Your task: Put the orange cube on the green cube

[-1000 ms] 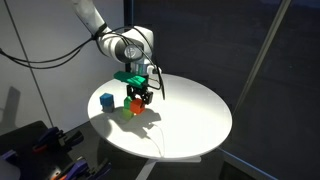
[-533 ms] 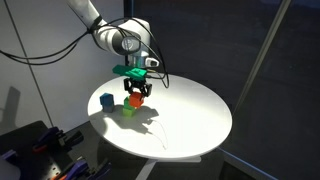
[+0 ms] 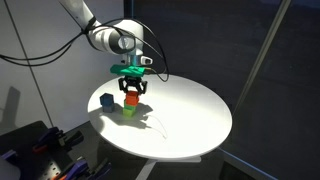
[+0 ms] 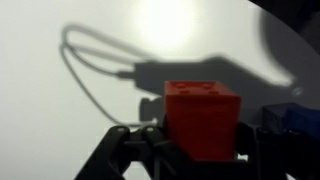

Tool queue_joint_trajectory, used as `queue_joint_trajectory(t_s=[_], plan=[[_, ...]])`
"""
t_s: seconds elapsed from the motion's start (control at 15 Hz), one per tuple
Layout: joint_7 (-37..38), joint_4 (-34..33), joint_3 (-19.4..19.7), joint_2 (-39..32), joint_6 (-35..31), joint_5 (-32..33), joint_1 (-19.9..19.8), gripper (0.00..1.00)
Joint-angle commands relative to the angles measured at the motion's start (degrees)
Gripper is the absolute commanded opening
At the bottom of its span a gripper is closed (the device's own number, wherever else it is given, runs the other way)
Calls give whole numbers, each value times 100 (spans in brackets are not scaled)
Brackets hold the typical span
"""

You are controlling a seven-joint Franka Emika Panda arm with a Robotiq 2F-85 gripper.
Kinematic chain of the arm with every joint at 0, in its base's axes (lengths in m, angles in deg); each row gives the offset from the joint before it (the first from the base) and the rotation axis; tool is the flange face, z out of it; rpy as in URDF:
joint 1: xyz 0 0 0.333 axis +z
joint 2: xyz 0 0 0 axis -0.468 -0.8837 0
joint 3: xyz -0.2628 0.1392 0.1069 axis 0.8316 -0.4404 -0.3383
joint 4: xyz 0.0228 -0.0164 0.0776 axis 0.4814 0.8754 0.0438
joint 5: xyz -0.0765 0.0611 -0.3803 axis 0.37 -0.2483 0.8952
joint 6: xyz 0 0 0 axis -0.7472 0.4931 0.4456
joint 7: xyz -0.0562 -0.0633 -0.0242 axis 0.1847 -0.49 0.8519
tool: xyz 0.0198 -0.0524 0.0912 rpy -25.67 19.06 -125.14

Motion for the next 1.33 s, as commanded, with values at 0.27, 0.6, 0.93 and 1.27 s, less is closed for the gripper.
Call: queue_joint_trajectory(t_s=[0.27, 0.6, 0.93, 1.27], plan=[[-130, -73, -128, 2, 106, 130, 87, 23], [-100, -232, -193, -140, 154, 53, 102, 23], [-54, -412, -240, -315, 187, 29, 113, 23], [77, -605, -305, -484, 217, 34, 147, 23]])
